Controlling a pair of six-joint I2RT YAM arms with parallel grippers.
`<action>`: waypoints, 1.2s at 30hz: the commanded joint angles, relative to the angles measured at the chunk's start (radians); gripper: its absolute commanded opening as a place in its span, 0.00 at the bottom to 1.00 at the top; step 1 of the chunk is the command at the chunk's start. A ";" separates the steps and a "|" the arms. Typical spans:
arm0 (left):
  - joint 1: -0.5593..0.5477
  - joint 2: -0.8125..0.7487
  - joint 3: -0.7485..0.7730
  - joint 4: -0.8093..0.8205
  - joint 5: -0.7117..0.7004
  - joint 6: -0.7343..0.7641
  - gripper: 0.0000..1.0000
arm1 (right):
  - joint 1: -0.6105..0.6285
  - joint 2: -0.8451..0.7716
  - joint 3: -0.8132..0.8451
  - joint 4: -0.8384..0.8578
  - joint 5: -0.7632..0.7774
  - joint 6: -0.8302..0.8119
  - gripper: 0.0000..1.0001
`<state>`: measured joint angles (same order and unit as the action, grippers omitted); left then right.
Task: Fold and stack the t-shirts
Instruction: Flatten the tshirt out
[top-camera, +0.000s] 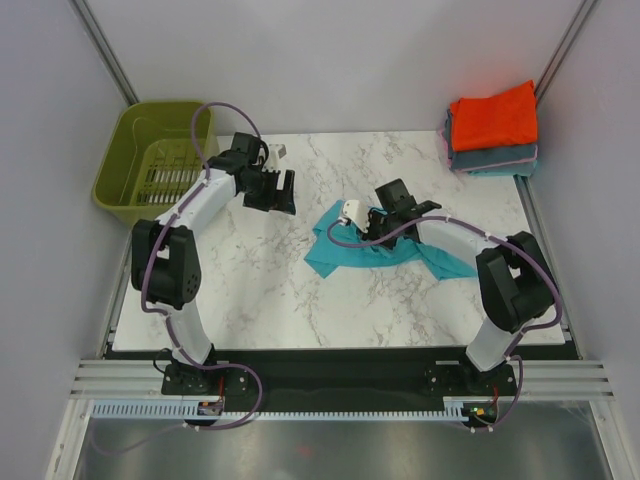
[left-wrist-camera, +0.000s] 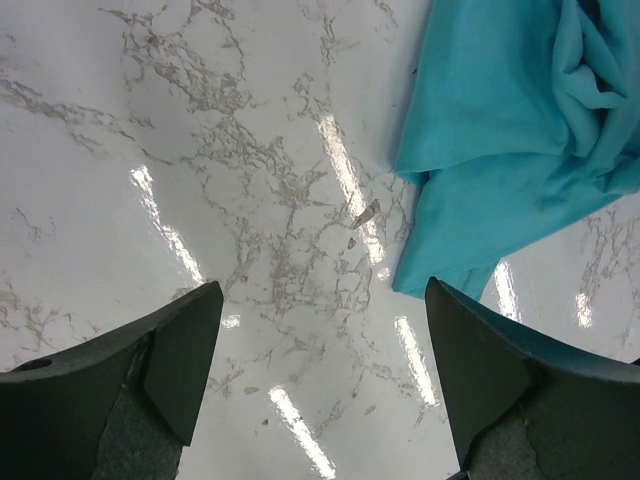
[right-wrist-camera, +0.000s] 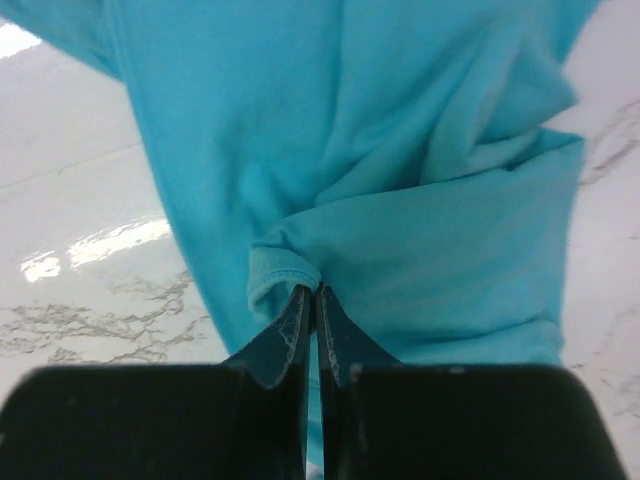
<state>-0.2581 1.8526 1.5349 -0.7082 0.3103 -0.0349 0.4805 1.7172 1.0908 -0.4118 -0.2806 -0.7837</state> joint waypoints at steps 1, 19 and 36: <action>-0.007 0.019 0.045 0.007 -0.010 0.032 0.90 | 0.004 -0.062 0.104 0.042 0.056 0.009 0.08; -0.035 -0.001 0.053 0.006 -0.045 0.062 0.91 | -0.382 0.455 0.672 0.152 0.380 -0.011 0.06; -0.081 0.197 0.188 -0.013 0.145 0.050 0.88 | -0.459 0.355 0.620 0.153 0.386 0.121 0.00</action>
<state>-0.3313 1.9713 1.6455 -0.7155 0.3637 -0.0029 0.0223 2.1433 1.7409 -0.2802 0.0788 -0.6899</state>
